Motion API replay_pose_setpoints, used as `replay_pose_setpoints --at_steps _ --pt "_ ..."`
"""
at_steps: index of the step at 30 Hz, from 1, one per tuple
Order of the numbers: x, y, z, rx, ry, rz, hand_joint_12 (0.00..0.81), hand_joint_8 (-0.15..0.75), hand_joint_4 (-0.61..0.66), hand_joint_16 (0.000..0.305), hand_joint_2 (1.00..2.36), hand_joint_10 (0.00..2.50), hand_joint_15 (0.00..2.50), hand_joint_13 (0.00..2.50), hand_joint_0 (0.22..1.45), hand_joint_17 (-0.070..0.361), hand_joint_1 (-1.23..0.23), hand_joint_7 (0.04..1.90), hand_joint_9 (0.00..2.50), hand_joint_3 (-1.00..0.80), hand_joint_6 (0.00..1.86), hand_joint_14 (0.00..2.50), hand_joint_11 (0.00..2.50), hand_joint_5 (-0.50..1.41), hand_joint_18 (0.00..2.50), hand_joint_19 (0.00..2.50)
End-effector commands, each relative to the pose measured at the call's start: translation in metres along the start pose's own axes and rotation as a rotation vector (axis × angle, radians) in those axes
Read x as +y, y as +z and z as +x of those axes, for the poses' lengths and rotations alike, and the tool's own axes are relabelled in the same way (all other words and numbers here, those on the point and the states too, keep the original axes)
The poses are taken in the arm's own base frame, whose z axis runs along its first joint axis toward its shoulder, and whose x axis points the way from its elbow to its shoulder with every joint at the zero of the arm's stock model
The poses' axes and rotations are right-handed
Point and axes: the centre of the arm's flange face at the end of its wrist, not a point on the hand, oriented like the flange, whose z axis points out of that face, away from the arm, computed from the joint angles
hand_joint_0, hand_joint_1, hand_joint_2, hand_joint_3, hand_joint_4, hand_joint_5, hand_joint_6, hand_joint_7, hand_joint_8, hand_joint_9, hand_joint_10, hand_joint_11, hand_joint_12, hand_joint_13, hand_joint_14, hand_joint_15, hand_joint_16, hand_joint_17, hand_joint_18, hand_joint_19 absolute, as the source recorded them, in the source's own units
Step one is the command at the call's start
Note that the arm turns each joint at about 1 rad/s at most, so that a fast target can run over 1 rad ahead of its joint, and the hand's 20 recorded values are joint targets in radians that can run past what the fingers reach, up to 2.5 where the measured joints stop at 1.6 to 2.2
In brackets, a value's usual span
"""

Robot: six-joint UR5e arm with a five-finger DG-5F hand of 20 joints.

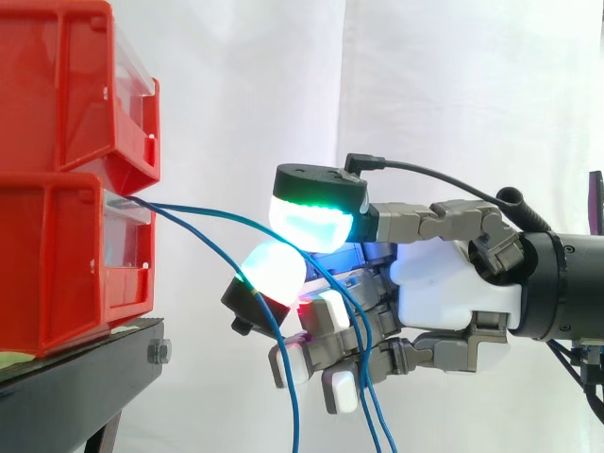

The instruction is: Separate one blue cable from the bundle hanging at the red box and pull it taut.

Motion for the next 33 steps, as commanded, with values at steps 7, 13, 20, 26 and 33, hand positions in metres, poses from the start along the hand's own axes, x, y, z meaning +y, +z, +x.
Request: replay_pose_setpoints --at_steps 7,13,20,26,33 --pt "-0.0003 -0.0003 0.001 0.0 0.0 0.004 0.362 0.366 0.25 0.037 1.01 0.02 0.63 0.86 0.64 0.083 -0.61 1.41 1.1 -0.39 0.53 0.02 0.86 -0.11 0.93 0.63" --pt "-0.0002 -0.0001 0.0018 -0.003 0.0 0.002 0.368 0.362 0.24 0.037 1.01 0.02 0.62 0.86 0.64 0.083 -0.61 1.4 1.11 -0.41 0.53 0.02 0.86 -0.11 0.93 0.63" --pt "-0.0006 -0.0005 0.0016 -0.004 -0.001 0.007 0.368 0.363 0.24 0.037 1.02 0.02 0.61 0.86 0.68 0.084 -0.63 1.41 1.14 -0.22 0.52 0.02 0.95 -0.11 0.93 0.63" --pt "-0.0006 -0.0005 0.0026 -0.004 0.0 0.007 0.374 0.358 0.23 0.038 1.03 0.02 0.61 0.83 0.71 0.085 -0.71 1.38 1.1 -0.17 0.55 0.02 1.05 -0.13 0.91 0.63" --pt "-0.001 -0.0007 0.0038 -0.003 0.0 0.007 0.38 0.37 0.26 0.039 1.0 0.02 0.6 0.79 0.72 0.089 -0.83 1.09 1.06 -0.5 0.82 0.02 1.21 -0.21 0.9 0.6"
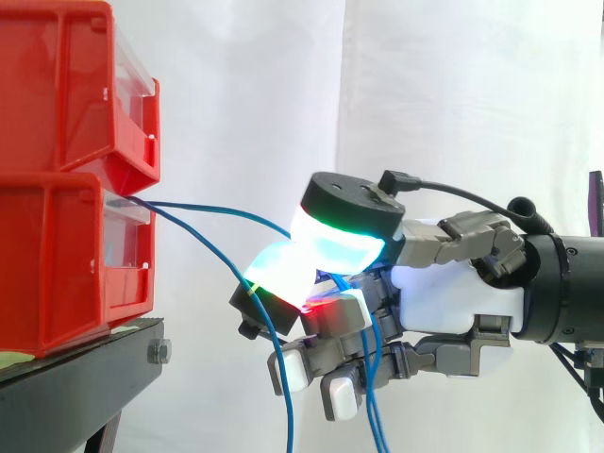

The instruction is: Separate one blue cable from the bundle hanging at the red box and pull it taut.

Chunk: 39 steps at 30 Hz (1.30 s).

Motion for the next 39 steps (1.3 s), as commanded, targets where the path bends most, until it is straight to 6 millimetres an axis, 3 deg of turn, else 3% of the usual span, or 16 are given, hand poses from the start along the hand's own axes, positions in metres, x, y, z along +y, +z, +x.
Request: replay_pose_setpoints --at_steps 1,7,12,18,23,31,39 --pt "0.0 0.0001 0.0015 0.002 0.0 -0.001 0.378 0.37 0.26 0.039 1.0 0.02 0.6 0.79 0.68 0.089 -0.81 1.09 1.06 -0.5 0.83 0.02 1.22 -0.21 0.9 0.6" --pt "-0.0009 -0.0005 0.0007 -0.006 0.0 0.003 0.376 0.377 0.27 0.04 1.0 0.02 0.6 0.79 0.57 0.09 -0.59 1.06 1.07 -0.5 0.82 0.02 1.21 -0.2 0.89 0.62" --pt "-0.0008 -0.0004 0.0019 -0.004 0.0 0.003 0.37 0.373 0.24 0.039 1.0 0.02 0.6 0.8 0.62 0.087 -0.45 1.09 1.09 -0.5 0.8 0.02 1.17 -0.19 0.89 0.63" --pt "-0.0008 -0.0004 0.0019 -0.004 0.001 0.003 0.376 0.38 0.23 0.039 1.02 0.02 0.6 0.8 0.64 0.089 -0.62 1.11 1.05 -0.25 0.79 0.02 1.14 -0.19 0.88 0.64" --pt "-0.0007 -0.0003 0.0007 -0.006 0.002 0.001 0.379 0.378 0.23 0.04 1.02 0.02 0.61 0.79 0.66 0.09 -0.72 1.1 1.03 -0.19 0.81 0.02 1.16 -0.2 0.88 0.64" --pt "-0.0013 -0.0007 0.0019 -0.004 0.001 0.003 0.391 0.372 0.21 0.041 1.02 0.02 0.6 0.78 0.73 0.092 -0.82 0.99 1.0 -0.28 0.82 0.02 1.13 -0.2 0.87 0.63" --pt "-0.0026 -0.0015 0.003 -0.002 0.0 0.006 0.391 0.366 0.19 0.042 1.01 0.02 0.59 0.76 0.81 0.095 -0.88 1.03 0.98 -0.45 0.82 0.02 1.13 -0.2 0.84 0.64"
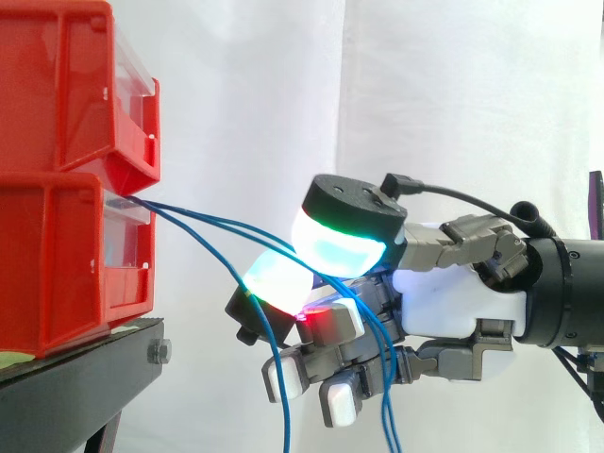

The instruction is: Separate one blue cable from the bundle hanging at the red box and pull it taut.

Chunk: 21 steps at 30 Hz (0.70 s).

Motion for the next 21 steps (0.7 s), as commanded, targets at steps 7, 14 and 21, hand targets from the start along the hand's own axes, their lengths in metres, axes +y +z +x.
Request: replay_pose_setpoints --at_steps 7,14,21 --pt "-0.0013 -0.0007 0.0008 0.001 -0.001 0.002 0.39 0.361 0.2 0.042 1.0 0.02 0.59 0.76 0.81 0.095 -0.89 1.04 0.98 -0.5 0.82 0.02 1.12 -0.2 0.84 0.63" --pt "-0.0026 -0.0008 0.0015 -0.003 -0.001 0.006 0.388 0.357 0.2 0.043 1.0 0.02 0.58 0.76 0.76 0.096 -0.91 1.13 0.99 -0.5 0.83 0.02 1.12 -0.18 0.86 0.6" --pt "-0.0014 -0.0008 0.0014 -0.003 0.001 0.004 0.396 0.361 0.19 0.044 1.0 0.02 0.59 0.74 0.66 0.099 -0.8 1.16 1.0 -0.5 0.83 0.02 1.12 -0.19 0.84 0.65"
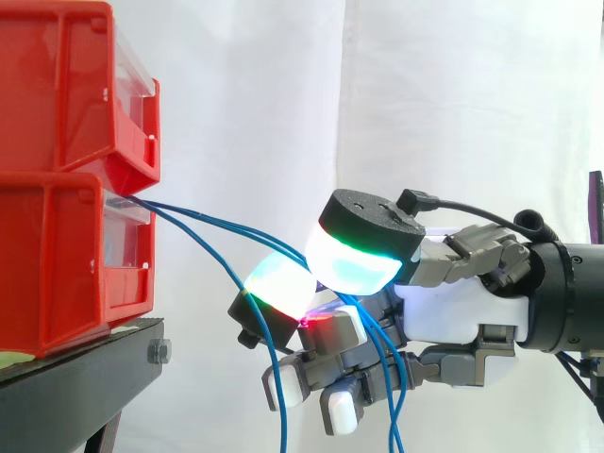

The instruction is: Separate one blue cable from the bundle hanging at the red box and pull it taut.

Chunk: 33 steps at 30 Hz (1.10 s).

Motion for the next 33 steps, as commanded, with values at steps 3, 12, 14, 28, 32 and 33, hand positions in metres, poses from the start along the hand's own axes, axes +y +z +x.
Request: replay_pose_setpoints --at_steps 3,12,14,28,32,33 --pt "0.0002 -0.0001 0.0 0.0 0.001 0.0 0.401 0.363 0.2 0.045 1.0 0.02 0.59 0.74 0.59 0.101 -0.77 1.16 1.0 -0.5 0.83 0.02 1.11 -0.19 0.84 0.66" --pt "0.0002 -0.0001 0.0012 0.002 0.001 0.0 0.4 0.368 0.17 0.045 1.0 0.02 0.59 0.75 0.66 0.101 -0.71 1.18 1.03 -0.48 0.8 0.02 1.1 -0.16 0.84 0.68" --pt "0.0002 -0.0001 0.0012 0.002 -0.001 0.0 0.4 0.368 0.14 0.045 1.01 0.02 0.59 0.75 0.67 0.101 -0.75 1.19 1.03 -0.39 0.81 0.02 1.11 -0.17 0.85 0.68" --pt "0.0003 0.0 0.002 0.0 0.004 0.0 0.415 0.363 0.12 0.047 1.02 0.03 0.59 0.74 0.7 0.107 -0.87 1.21 0.97 -0.26 0.85 0.02 1.09 -0.2 0.84 0.68" --pt "0.0003 0.0 0.002 0.0 0.004 0.0 0.414 0.363 0.16 0.047 1.01 0.02 0.58 0.73 0.74 0.107 -0.88 1.15 0.96 -0.37 0.85 0.02 1.1 -0.2 0.84 0.68" --pt "0.0004 0.0001 0.0009 -0.002 0.004 -0.001 0.415 0.362 0.18 0.048 1.01 0.03 0.58 0.73 0.75 0.107 -0.87 1.15 0.96 -0.42 0.85 0.02 1.1 -0.2 0.83 0.68"
